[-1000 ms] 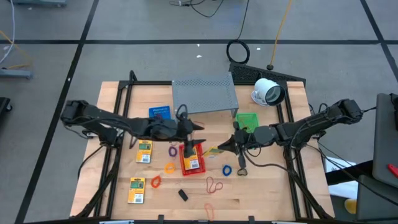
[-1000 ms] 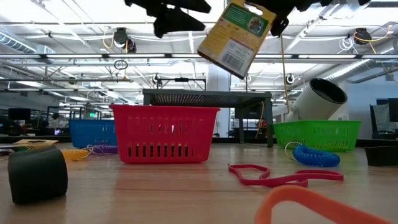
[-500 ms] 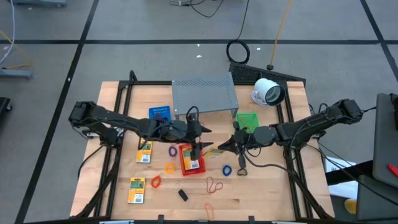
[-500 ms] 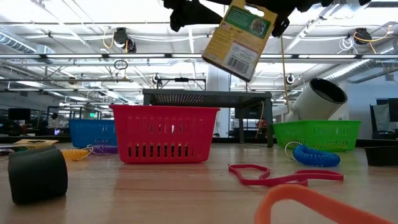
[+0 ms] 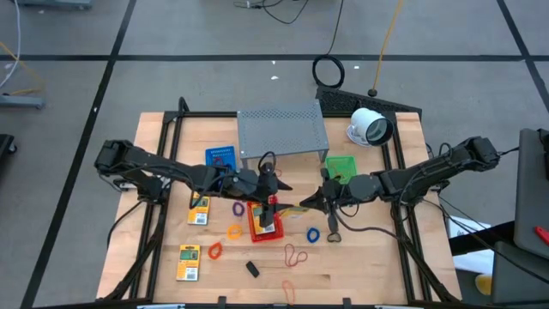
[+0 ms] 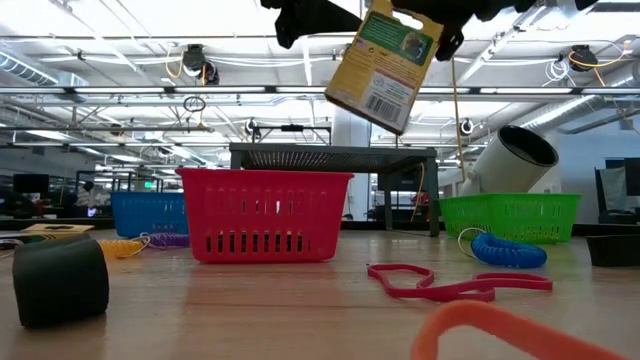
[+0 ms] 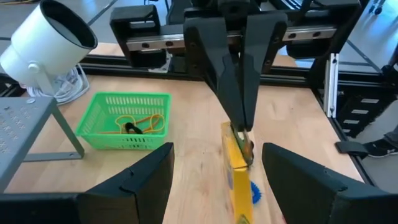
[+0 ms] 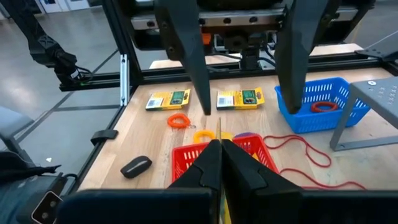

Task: Pick & Place Office Desk Supplies
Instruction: Put the bottom right yellow crayon box into the red bin

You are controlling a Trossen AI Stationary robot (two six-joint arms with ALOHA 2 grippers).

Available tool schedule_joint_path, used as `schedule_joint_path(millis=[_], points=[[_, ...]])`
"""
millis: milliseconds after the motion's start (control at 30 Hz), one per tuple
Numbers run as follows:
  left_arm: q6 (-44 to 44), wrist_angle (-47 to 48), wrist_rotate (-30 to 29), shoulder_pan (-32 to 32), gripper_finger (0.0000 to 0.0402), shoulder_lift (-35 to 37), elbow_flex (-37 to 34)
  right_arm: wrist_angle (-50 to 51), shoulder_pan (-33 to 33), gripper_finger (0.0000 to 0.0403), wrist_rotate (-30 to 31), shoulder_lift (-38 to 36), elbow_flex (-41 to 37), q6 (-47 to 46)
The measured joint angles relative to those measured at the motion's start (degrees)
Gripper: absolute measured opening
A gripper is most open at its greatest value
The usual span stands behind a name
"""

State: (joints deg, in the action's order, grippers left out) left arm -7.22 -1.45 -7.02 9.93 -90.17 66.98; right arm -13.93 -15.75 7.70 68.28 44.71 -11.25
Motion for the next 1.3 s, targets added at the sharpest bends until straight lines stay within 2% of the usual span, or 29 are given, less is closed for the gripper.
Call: schedule_joint_path(millis=[333, 1300], points=[[-0.9, 0.0, 2.0, 0.3, 0.0255, 0.0, 0.0, -0.1, 0.2, 0.0, 0.0, 0.0, 0.0, 0.2], [-1.9, -3.2, 1.4, 0.9, 0.0255, -1.3, -0.1, -1.1, 0.2, 0.0, 0.0, 0.0, 0.0, 1.0]])
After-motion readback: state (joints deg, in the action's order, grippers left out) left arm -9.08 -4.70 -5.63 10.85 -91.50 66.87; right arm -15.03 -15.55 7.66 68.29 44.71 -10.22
